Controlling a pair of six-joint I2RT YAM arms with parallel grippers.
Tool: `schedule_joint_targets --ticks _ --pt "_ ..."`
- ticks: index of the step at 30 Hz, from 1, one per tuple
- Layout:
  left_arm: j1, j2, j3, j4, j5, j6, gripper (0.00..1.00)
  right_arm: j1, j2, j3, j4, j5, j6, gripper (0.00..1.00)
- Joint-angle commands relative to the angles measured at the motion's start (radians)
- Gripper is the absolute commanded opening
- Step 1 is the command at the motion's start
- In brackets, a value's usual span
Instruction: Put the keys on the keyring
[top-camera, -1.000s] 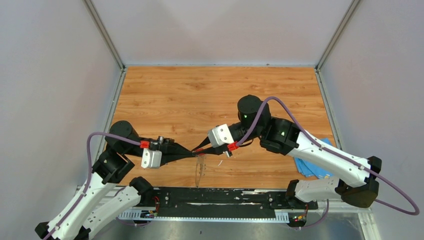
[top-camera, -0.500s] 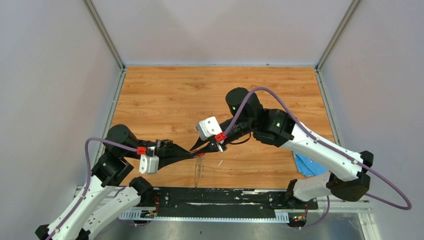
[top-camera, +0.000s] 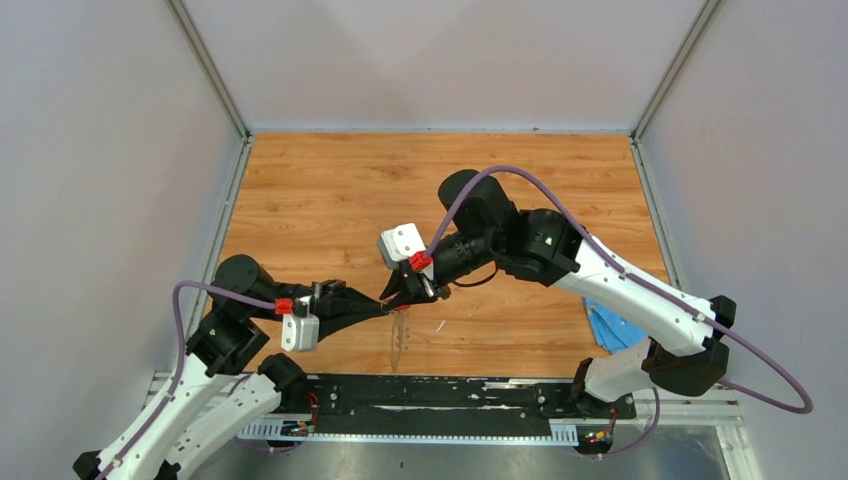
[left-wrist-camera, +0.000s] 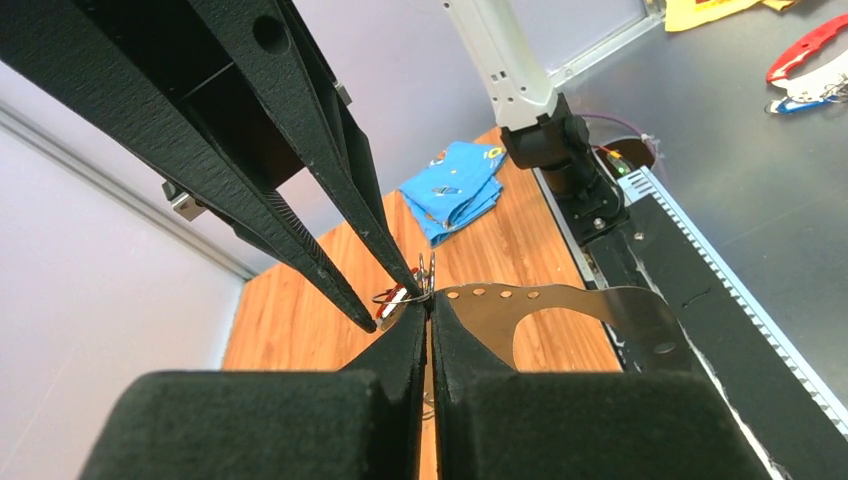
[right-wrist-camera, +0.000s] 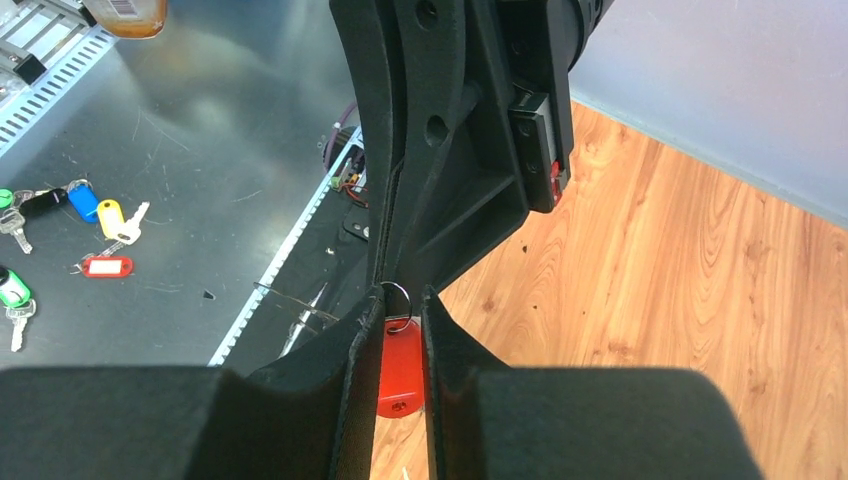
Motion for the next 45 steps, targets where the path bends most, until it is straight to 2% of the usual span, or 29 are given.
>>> schedule_joint_targets --ticks 1,18,25,37,45 --pt "-0.002 -0.027 -0.002 0.092 0.028 0.033 0.0 0.001 0.037 0.031 -0.059 0.095 0.025 0.22" --pt "-0.002 -0.037 -0.011 0.084 0.019 0.042 0.0 0.005 0.047 0.061 -0.061 0.143 0.066 0.27" --pt "-0.002 -0.041 -0.012 0.078 0.017 0.041 0.0 0.004 0.038 0.075 -0.053 0.162 0.074 0.35" --pt "-0.002 -0.046 -0.025 0.1 -0.011 0.02 0.0 0.004 0.022 0.081 -0.027 0.164 0.092 0.37" --pt "-0.002 -0.054 -0.028 0.1 -0.018 0.027 0.0 0.005 0.011 0.084 -0.007 0.184 0.099 0.45"
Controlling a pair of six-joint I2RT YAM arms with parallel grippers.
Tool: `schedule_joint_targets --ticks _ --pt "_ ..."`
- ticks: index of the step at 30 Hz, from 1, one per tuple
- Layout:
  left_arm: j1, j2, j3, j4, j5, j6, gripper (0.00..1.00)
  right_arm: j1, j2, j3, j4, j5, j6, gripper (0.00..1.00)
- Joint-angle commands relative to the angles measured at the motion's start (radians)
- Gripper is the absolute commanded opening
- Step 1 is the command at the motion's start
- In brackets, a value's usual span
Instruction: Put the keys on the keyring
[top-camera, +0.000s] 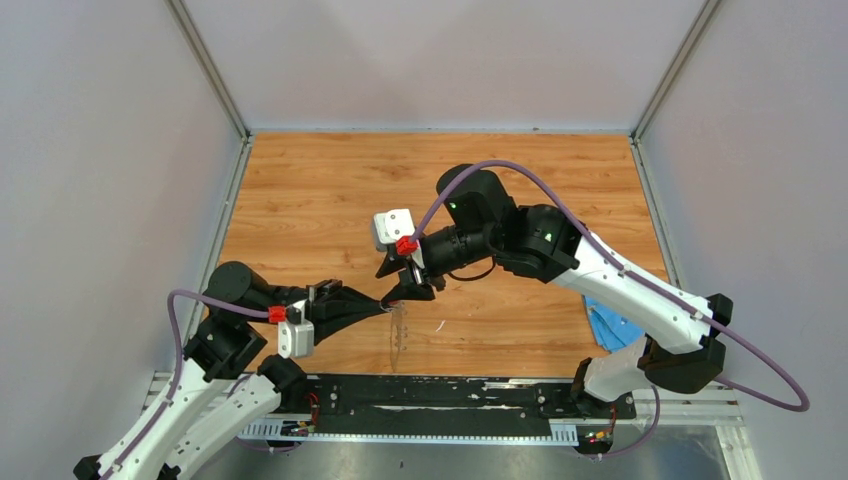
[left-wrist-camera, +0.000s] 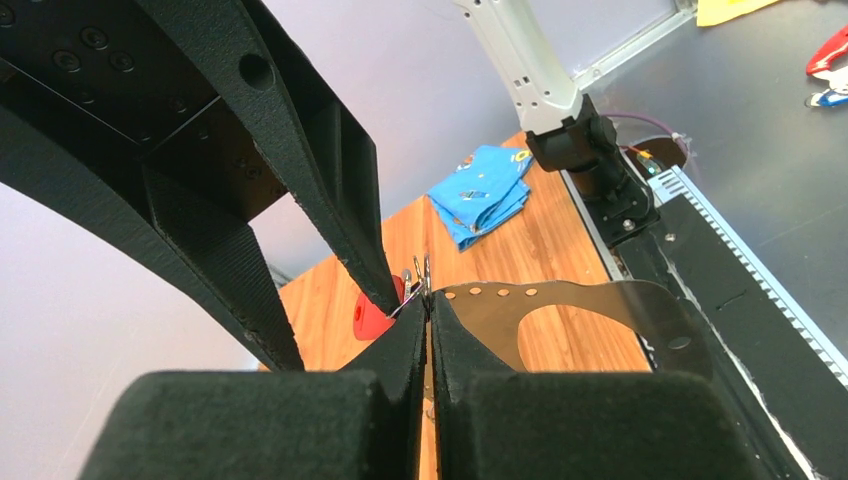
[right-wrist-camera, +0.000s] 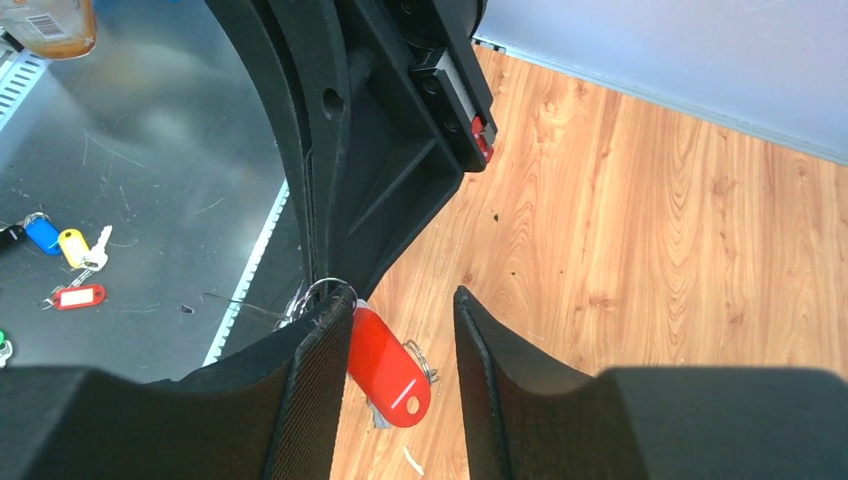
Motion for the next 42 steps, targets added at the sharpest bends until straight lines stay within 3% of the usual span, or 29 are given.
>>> schedule_joint_targets --ticks 1,20,24,26,29,33,36,42 --pt "-0.002 -0.023 -0.006 0.061 0.01 0.008 0.0 0.002 -0.019 0.022 0.02 0.051 0.011 0.45" --pt "-0.002 -0.022 -0.003 0.06 0.006 -0.006 0.0 -0.004 -0.07 -0.002 0.093 0.103 0.033 0.5" --pt "-0.002 -0.01 0.01 0.07 -0.027 -0.049 0.0 -0.015 -0.091 -0.007 0.093 0.139 0.032 0.63" --pt "-0.002 -0.003 0.018 0.075 -0.06 -0.086 0.0 -0.027 -0.125 -0.021 0.095 0.146 0.013 0.64" --pt "-0.002 0.005 0.025 0.082 -0.12 -0.148 0.0 -0.028 -0.186 -0.058 0.093 0.122 -0.031 0.62" --pt "-0.002 0.013 0.028 0.096 -0.209 -0.258 0.0 -0.027 -0.244 -0.142 0.093 0.056 -0.084 0.52" --pt "-0.002 0.005 0.002 0.181 -0.263 -0.341 0.0 -0.024 -0.24 -0.157 0.075 0.014 -0.104 0.48" --pt "-0.002 -0.001 -0.013 0.202 -0.264 -0.35 0.0 0.01 -0.207 -0.145 0.057 0.063 -0.142 0.45"
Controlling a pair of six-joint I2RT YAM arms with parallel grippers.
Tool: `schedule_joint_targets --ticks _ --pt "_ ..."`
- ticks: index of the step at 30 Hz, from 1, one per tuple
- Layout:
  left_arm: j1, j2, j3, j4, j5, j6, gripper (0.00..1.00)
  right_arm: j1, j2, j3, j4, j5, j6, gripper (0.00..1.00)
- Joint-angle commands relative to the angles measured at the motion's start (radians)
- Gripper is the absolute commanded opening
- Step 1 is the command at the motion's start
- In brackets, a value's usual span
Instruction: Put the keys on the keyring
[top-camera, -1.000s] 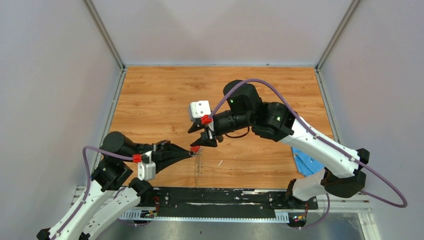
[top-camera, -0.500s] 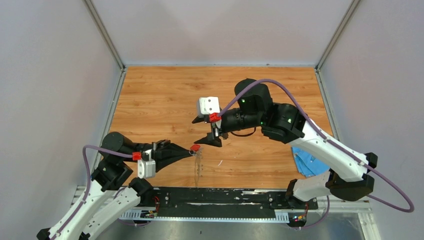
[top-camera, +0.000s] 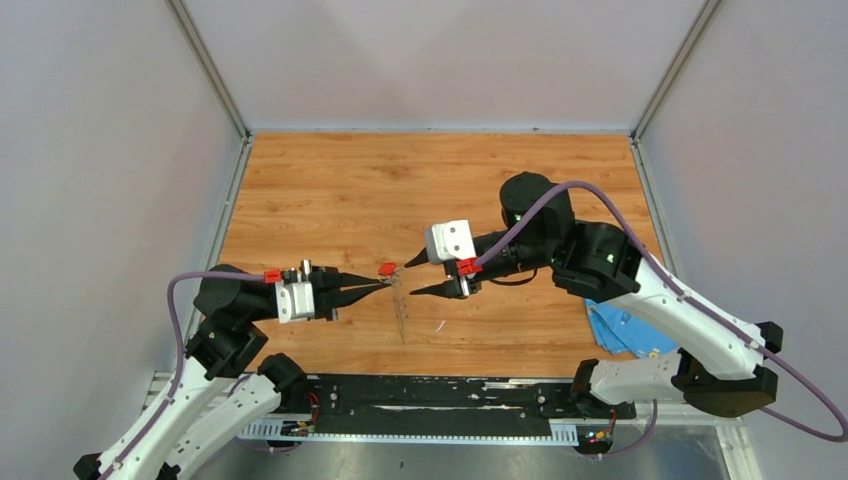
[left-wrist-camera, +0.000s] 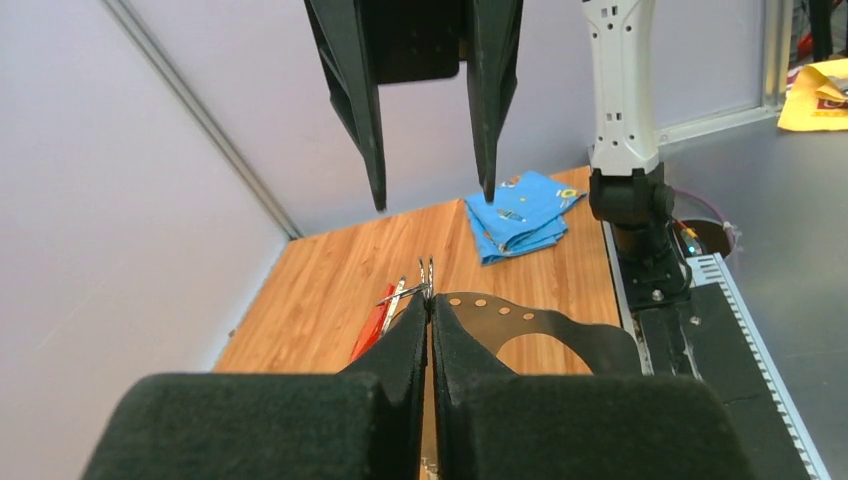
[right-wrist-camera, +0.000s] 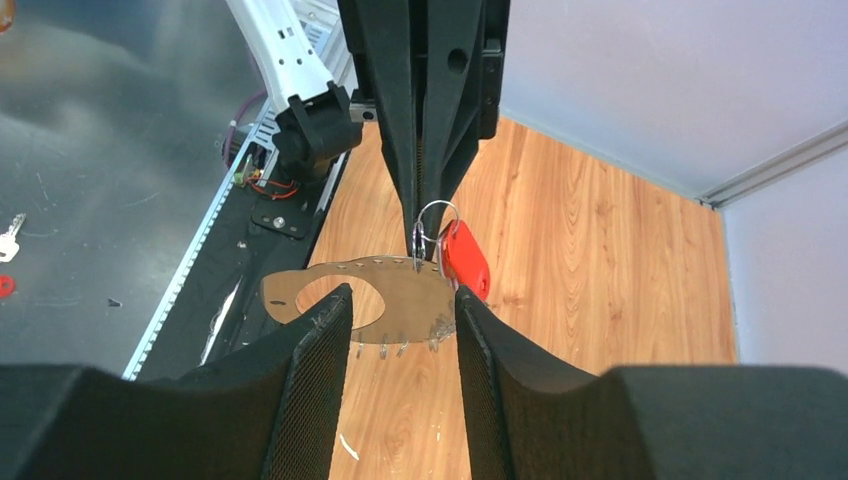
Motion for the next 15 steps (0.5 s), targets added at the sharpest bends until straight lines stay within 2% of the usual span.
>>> schedule_joint_targets --ticks 1,5,15 --pt "-0.001 -0.011 -0.015 0.07 -0.023 -0.041 0.0 0.033 0.032 -0.003 -0.018 0.024 -0.053 0.44" --pt "-0.001 -0.014 -0.023 0.072 -0.018 -0.036 0.0 0.072 0.044 -0.006 0.012 0.104 -0.093 0.43" --pt "-0.001 -0.032 -0.036 0.072 -0.016 -0.028 0.0 0.08 0.065 -0.008 0.048 0.106 -0.082 0.35"
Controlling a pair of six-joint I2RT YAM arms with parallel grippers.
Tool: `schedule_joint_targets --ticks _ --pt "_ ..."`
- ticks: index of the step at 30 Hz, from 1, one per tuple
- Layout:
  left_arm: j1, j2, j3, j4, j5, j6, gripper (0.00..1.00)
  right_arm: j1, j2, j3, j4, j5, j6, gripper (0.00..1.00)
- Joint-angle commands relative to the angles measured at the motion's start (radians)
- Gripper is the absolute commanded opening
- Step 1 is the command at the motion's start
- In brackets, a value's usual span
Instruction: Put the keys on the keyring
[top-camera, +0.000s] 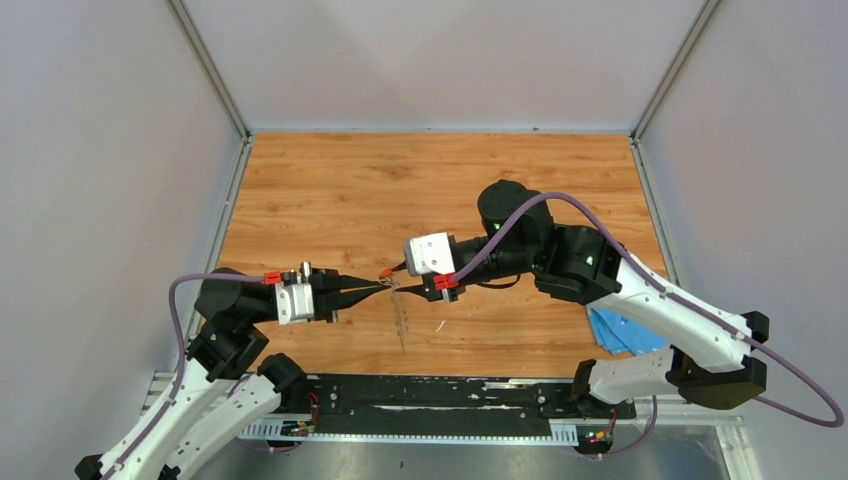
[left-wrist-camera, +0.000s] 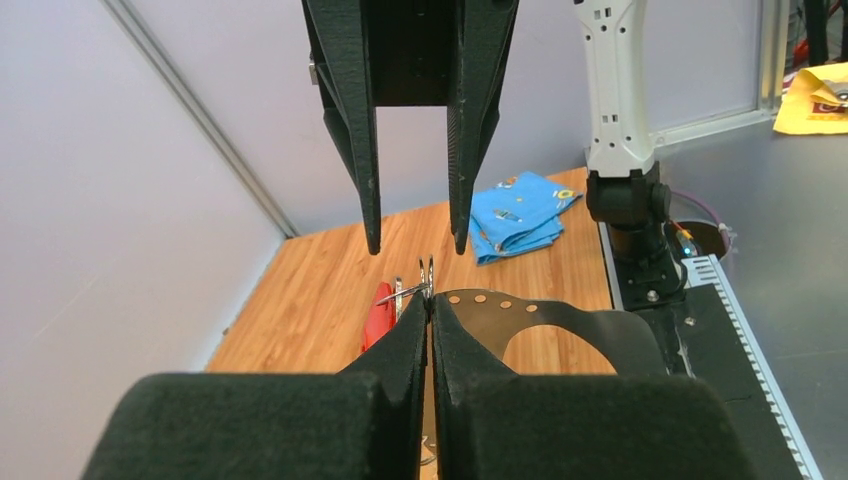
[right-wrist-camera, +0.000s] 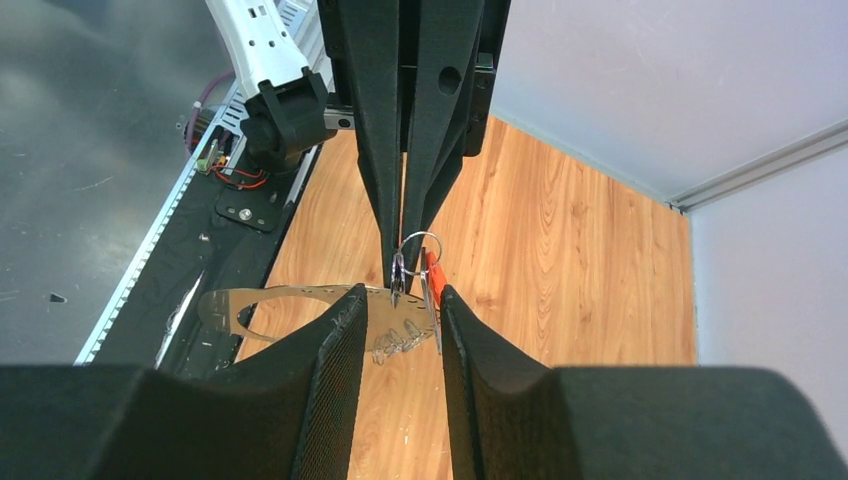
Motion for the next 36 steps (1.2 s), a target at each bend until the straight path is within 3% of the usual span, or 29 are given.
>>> schedule_joint_targets --ticks 1,13,19,26,28,32,36 --pt "-0.001 -0.015 -0.008 0.045 -0.009 0.0 0.0 0.017 0.009 -0.008 0.02 0.009 -0.007 0.34" --pt "-0.002 -0.017 -0.009 0.045 -0.017 0.006 0.0 0.018 0.038 0.017 -0.003 -0.023 0.009 0.23" --pt "-0.002 -0.012 -0.018 0.045 -0.013 0.009 0.0 0.018 0.049 0.026 -0.005 0.011 0.025 0.02" --pt "-0.002 -0.014 -0.029 0.045 -0.001 0.017 0.0 0.018 0.046 0.012 -0.003 0.061 0.055 0.0" --pt "-0.001 -0.022 -0.035 0.044 0.003 0.02 0.05 0.018 0.043 0.003 -0.003 0.063 0.068 0.0" --pt "-0.001 -0.047 -0.033 0.022 0.003 0.029 0.22 0.012 0.036 -0.007 -0.02 0.094 0.106 0.0" --pt "-0.001 -0.079 -0.003 -0.149 -0.008 0.149 0.28 -0.006 0.022 -0.017 -0.058 0.097 0.127 0.0"
